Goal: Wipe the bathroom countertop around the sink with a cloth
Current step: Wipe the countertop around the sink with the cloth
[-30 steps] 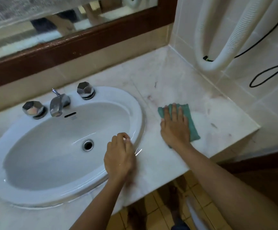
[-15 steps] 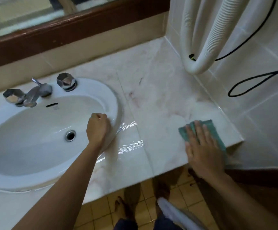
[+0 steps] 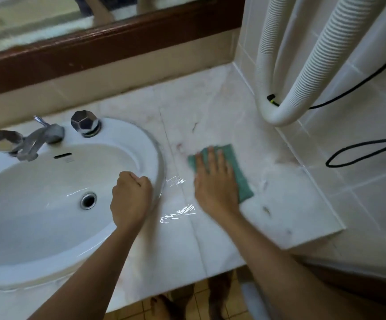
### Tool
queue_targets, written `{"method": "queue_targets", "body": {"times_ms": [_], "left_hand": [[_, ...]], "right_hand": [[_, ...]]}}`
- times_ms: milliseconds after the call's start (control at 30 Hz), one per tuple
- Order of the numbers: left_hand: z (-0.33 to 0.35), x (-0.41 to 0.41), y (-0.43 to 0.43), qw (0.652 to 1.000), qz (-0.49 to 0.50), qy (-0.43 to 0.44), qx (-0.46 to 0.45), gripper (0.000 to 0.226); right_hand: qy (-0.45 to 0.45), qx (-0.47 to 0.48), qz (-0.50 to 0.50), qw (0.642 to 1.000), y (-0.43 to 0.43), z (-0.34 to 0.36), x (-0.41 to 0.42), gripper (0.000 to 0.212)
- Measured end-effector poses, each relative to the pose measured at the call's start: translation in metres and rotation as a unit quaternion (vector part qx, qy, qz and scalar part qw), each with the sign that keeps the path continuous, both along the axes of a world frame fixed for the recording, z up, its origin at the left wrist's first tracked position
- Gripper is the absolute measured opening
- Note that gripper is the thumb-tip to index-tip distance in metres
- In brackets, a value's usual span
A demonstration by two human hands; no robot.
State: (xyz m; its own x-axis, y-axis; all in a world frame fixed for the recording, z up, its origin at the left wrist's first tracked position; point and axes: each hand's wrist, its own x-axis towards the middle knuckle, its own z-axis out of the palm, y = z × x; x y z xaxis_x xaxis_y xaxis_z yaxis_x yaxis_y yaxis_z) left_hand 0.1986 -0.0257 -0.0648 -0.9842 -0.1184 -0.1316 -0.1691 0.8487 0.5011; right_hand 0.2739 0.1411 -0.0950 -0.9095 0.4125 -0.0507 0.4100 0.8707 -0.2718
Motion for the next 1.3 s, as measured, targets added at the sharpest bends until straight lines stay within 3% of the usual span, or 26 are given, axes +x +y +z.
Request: {"method": "queue_targets", "body": {"times_ms": [67,133,300,400,533,733,867,967,1100,1200,1300], "left_hand": [[-0.001,-0.001,-0.001,1.0,0.006,-0.002,0.008,0.019],[-0.003,-0.001,-0.002,1.0,0.004,-0.013,0.009,0.023],[-0.002,-0.004,-0.001,1.0,-0.021,-0.014,-0.007,0.018],[-0.002,-0.005,0.002,0.999,-0.027,-0.011,-0.021,0.015],[-0.002,-0.005,0.004,0.999,-0.029,-0.003,-0.032,0.014],[-0.001,-0.005,0.003,0.999,-0.032,-0.005,-0.032,0.01],[0.0,-0.004,0.003,0.999,-0.033,-0.007,-0.033,0.01],[0.0,-0.003,0.003,0.999,-0.029,0.003,-0.038,0.012],[-0.001,-0.003,0.003,0.999,-0.03,0.009,-0.038,0.016],[-0.001,-0.002,0.003,0.999,-0.031,0.008,-0.039,0.015],[-0.002,-0.003,0.003,0.999,-0.031,0.01,-0.041,0.015]], "right_hand": [[-0.001,-0.007,0.102,0.995,-0.033,0.0,0.035,0.059],[-0.007,-0.005,0.139,0.99,-0.03,0.001,0.071,0.059],[-0.017,0.016,-0.016,1.0,0.059,-0.003,0.08,0.06],[-0.022,0.037,-0.109,0.993,0.111,-0.007,0.02,0.062],[-0.052,0.028,-0.106,0.993,0.129,-0.004,-0.081,0.057],[-0.017,0.014,-0.003,1.0,0.066,-0.002,-0.13,0.058],[0.011,0.003,0.122,0.992,-0.02,-0.002,-0.044,0.057],[-0.014,-0.011,0.182,0.983,-0.029,0.002,0.048,0.058],[-0.001,0.033,0.054,0.998,0.062,-0.005,0.069,0.059],[-0.038,0.051,-0.051,0.997,0.128,-0.01,0.01,0.062],[-0.04,0.036,-0.091,0.994,0.143,-0.008,-0.066,0.063]]}}
